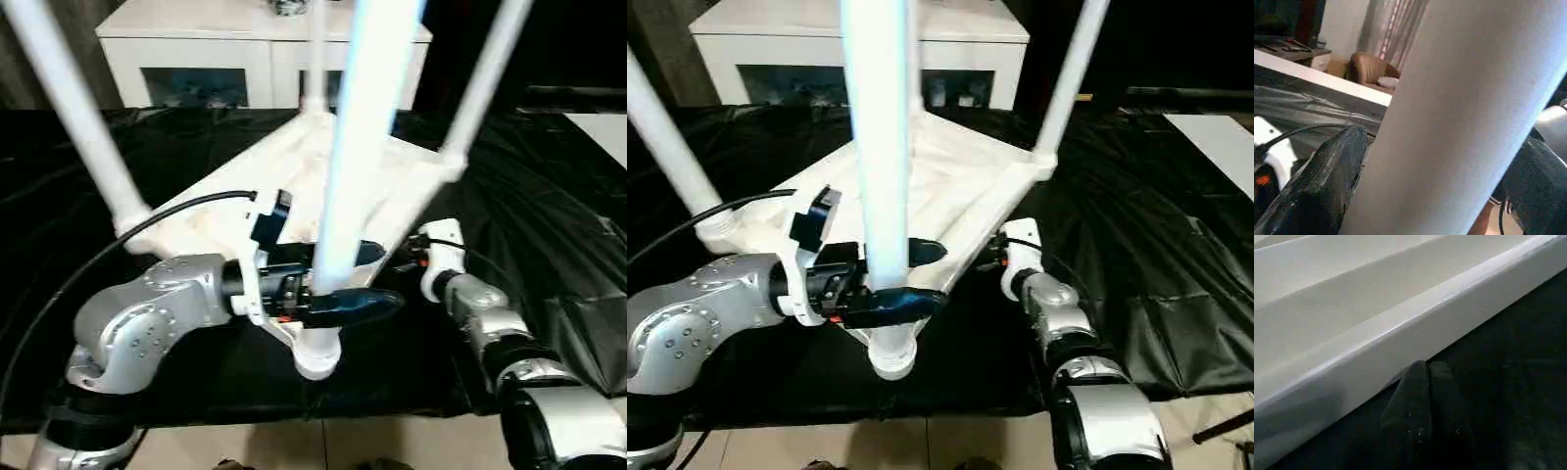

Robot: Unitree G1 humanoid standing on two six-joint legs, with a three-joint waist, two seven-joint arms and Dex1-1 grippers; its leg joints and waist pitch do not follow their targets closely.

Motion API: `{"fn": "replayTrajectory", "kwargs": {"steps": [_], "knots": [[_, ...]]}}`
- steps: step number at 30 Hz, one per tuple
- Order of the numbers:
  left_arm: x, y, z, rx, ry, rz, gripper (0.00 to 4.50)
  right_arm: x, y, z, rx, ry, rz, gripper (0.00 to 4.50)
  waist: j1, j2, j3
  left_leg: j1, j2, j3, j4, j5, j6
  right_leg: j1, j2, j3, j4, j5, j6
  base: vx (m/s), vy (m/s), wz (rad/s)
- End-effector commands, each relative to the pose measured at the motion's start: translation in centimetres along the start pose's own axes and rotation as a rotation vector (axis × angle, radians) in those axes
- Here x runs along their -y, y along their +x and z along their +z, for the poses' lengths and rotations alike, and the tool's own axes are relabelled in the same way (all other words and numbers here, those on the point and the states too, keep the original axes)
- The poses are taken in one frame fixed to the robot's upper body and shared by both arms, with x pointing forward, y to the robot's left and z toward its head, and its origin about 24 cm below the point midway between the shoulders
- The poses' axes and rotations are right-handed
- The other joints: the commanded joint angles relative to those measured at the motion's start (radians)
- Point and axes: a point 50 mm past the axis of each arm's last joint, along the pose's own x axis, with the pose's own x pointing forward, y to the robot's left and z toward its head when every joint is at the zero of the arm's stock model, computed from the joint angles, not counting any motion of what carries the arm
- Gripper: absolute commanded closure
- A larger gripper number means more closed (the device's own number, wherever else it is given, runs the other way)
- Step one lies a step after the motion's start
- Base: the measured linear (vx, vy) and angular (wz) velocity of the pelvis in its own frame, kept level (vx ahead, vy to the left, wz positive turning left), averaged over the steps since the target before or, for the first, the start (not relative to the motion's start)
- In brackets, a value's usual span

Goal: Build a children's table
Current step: Rotate table base

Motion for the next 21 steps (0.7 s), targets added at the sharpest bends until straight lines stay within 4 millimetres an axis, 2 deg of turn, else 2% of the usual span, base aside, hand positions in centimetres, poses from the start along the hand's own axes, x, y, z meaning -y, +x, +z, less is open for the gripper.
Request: {"fn": "replayTrajectory", "kwargs": {"steps": [1,6,9,11,12,13,17,18,19,21], "knots": [[0.1,0.7,0.3,-0.013,0.017,-0.024,0.06,-1.3,0.7,1.4,0.031,-0.041,0.076,4.5,0.007,-0.002,-0.063,0.023,0.025,-0.016,-0.094,-0.408,-0.048,0.035,-0.016,0.018,-0.071,-0.323,-0.212,0.0,0.0,0.0],[-0.4,1.7,0.4,-0.004,0.026,-0.028,0.06,-3.5,1.2,1.1,0.019,-0.066,0.209,4.5,0.006,-0.001,-0.063,0.018,0.026,-0.017,-0.094,-0.381,-0.041,0.041,-0.018,0.019,-0.069,-0.304,-0.217,0.0,0.0,0.0],[-0.7,2.0,0.5,0.002,0.03,-0.03,0.06,-4.3,1.3,1.1,0.022,-0.076,0.265,4.5,-0.001,-0.002,-0.061,0.014,0.025,-0.02,-0.095,-0.391,-0.038,0.044,-0.02,0.018,-0.072,-0.335,-0.213,0.0,0.0,0.0],[-1.0,2.3,0.6,0.007,0.038,-0.021,0.06,-4.7,1.4,1.0,0.023,-0.08,0.289,4.5,-0.003,0.003,-0.062,0.017,0.026,-0.021,-0.094,-0.393,-0.041,0.043,-0.021,0.018,-0.073,-0.345,-0.213,0.0,0.0,0.0],[-1.1,2.5,0.6,0.009,0.039,-0.022,0.06,-5.0,1.4,1.0,0.024,-0.085,0.308,4.5,-0.004,0.0,-0.062,0.018,0.026,-0.02,-0.094,-0.392,-0.039,0.042,-0.02,0.019,-0.074,-0.34,-0.217,0.0,0.0,0.0],[-1.3,2.7,0.6,0.011,0.043,-0.021,0.06,-5.4,1.4,1.0,0.025,-0.091,0.329,4.5,-0.004,0.009,-0.063,0.02,0.026,-0.02,-0.094,-0.391,-0.038,0.042,-0.019,0.019,-0.074,-0.327,-0.225,0.0,0.0,0.0],[-1.5,3.2,0.6,0.014,0.047,-0.027,0.06,-5.9,1.4,0.9,0.027,-0.101,0.363,4.5,-0.004,0.008,-0.065,0.025,0.027,-0.018,-0.093,-0.387,-0.032,0.041,-0.017,0.019,-0.072,-0.289,-0.248,0.0,0.0,0.0],[-1.8,3.7,0.7,0.023,0.06,-0.027,0.06,-6.1,1.4,0.8,0.029,-0.103,0.379,4.5,-0.004,0.013,-0.064,0.024,0.027,-0.018,-0.094,-0.378,-0.028,0.043,-0.016,0.019,-0.071,-0.264,-0.259,0.0,0.0,0.0],[-1.9,3.9,0.7,0.026,0.063,-0.026,0.06,-6.2,1.3,0.8,0.03,-0.103,0.386,4.5,-0.003,0.01,-0.065,0.027,0.027,-0.016,-0.092,-0.376,-0.024,0.042,-0.015,0.019,-0.071,-0.251,-0.266,0.0,0.0,0.0],[-2.3,4.2,0.7,0.029,0.077,-0.011,0.06,-6.2,1.3,0.7,0.031,-0.112,0.391,4.5,-0.002,0.013,-0.066,0.024,0.027,-0.017,-0.093,-0.365,-0.021,0.047,-0.017,0.019,-0.068,-0.235,-0.272,0.0,0.0,0.0]]}}
